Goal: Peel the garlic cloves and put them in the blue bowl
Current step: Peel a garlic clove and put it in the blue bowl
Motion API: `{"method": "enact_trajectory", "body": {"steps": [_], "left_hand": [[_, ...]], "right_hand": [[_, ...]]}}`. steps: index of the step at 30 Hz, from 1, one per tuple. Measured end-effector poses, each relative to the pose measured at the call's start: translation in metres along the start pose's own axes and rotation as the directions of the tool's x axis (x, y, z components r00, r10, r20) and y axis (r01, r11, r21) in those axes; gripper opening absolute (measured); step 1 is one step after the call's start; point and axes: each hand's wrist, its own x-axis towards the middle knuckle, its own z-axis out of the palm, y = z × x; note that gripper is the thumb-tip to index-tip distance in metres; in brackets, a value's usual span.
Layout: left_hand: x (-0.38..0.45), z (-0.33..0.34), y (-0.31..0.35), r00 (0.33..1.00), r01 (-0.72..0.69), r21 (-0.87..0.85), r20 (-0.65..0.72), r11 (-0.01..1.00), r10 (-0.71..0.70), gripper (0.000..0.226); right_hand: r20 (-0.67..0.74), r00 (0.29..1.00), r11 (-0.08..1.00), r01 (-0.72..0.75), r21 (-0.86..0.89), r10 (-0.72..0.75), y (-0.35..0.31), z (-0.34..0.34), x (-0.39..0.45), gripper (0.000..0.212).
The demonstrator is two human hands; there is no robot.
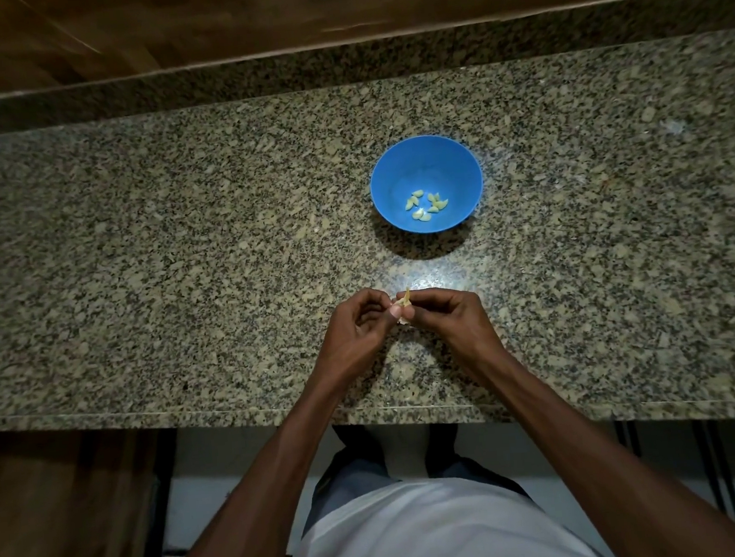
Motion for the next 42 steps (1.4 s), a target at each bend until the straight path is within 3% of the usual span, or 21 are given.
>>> {"method": "enact_trajectory", "body": {"steps": [9, 14, 23, 29, 32, 35, 38, 42], "left_hand": [[0.003, -0.01, 0.005, 0.967, -0.235, 0.336, 0.173, 0.912, 0.185, 0.013], [0.01, -0.014, 0.007, 0.939, -0.319, 0.401, 0.253, 0.859, 0.231, 0.011], [0.002, 0.004, 0.005, 0.968, -0.168, 0.228, -0.148, 0.959, 0.205, 0.009], [-0.005, 0.016, 0.0, 0.941, -0.126, 0.26, -0.273, 0.957, 0.199, 0.003], [-0.008, 0.023, -0.001, 0.941, -0.068, 0.167, -0.317, 0.984, 0.119, 0.002], [-0.006, 0.026, -0.003, 0.94, 0.069, -0.157, -0.322, 0.985, -0.117, 0.006], [-0.005, 0.021, -0.002, 0.91, 0.151, -0.514, -0.262, 0.844, -0.322, 0.016], [-0.005, 0.01, -0.002, 0.904, 0.154, -0.633, -0.221, 0.759, -0.367, 0.02]], "right_hand": [[0.033, 0.999, 0.999, -0.027, 0.036, 0.026, 0.0, -0.001, -0.004, 0.029], [0.047, 0.998, 0.998, -0.052, 0.027, 0.05, 0.002, -0.004, -0.005, 0.03], [-0.048, 0.991, 0.976, -0.112, 0.186, 0.123, -0.004, 0.009, 0.002, 0.046], [-0.093, 0.975, 0.95, -0.171, 0.26, 0.201, 0.002, 0.015, -0.002, 0.042], [-0.124, 0.975, 0.961, -0.153, 0.231, 0.185, 0.003, 0.019, -0.002, 0.048], [-0.147, 0.97, 0.959, -0.155, 0.236, 0.193, 0.003, 0.019, 0.001, 0.035], [-0.167, 0.967, 0.97, -0.161, 0.18, 0.192, 0.003, 0.013, 0.007, 0.031], [-0.178, 0.983, 0.994, -0.062, -0.089, 0.045, -0.002, 0.009, 0.017, 0.027]]}}
